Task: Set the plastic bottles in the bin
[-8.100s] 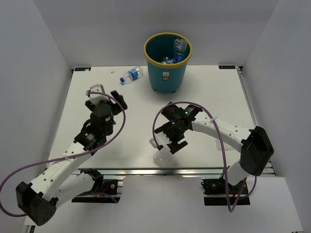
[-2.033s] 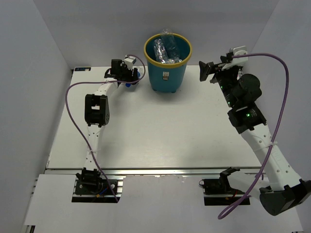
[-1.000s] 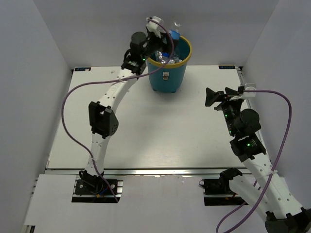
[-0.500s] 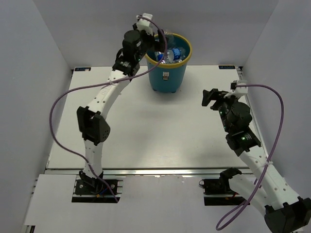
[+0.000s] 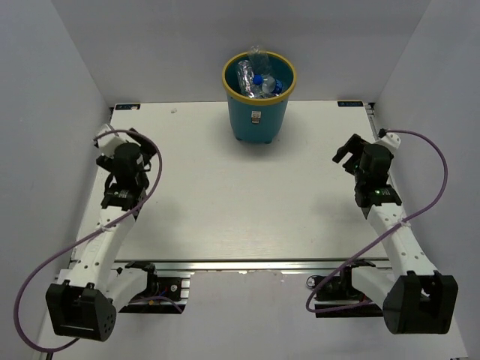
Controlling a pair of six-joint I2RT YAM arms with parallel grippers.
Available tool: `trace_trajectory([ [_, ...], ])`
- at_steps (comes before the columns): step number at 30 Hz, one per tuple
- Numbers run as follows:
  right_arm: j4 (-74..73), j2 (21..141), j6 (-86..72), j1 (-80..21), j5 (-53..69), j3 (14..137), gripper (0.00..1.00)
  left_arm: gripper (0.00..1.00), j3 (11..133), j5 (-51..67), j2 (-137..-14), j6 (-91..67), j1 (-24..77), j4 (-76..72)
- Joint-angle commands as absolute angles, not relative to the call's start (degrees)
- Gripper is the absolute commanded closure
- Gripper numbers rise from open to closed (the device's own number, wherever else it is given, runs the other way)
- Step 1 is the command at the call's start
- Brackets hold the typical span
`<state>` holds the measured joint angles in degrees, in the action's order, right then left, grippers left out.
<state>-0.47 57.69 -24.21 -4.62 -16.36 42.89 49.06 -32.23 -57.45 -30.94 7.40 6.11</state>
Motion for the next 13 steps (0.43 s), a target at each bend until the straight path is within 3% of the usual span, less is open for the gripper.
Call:
trace_trajectory([
  [1, -1.85, 58.98, -29.7, -2.9, -16.23, 41.31, 0.11, 0.02, 44.39, -35.69, -58.18, -36.74, 5.99, 10.46],
  [7, 0.27, 55.2, -33.91, -2.9, -22.76, 39.73, 0.11, 0.02, 45.63, -28.83, -63.63, -35.69, 0.62, 11.96],
  [13, 3.69, 51.33, -31.47, -2.9, -21.19, 36.57, 0.11, 0.02, 43.94, -25.66, -61.79, -33.31, 0.35, 8.79],
])
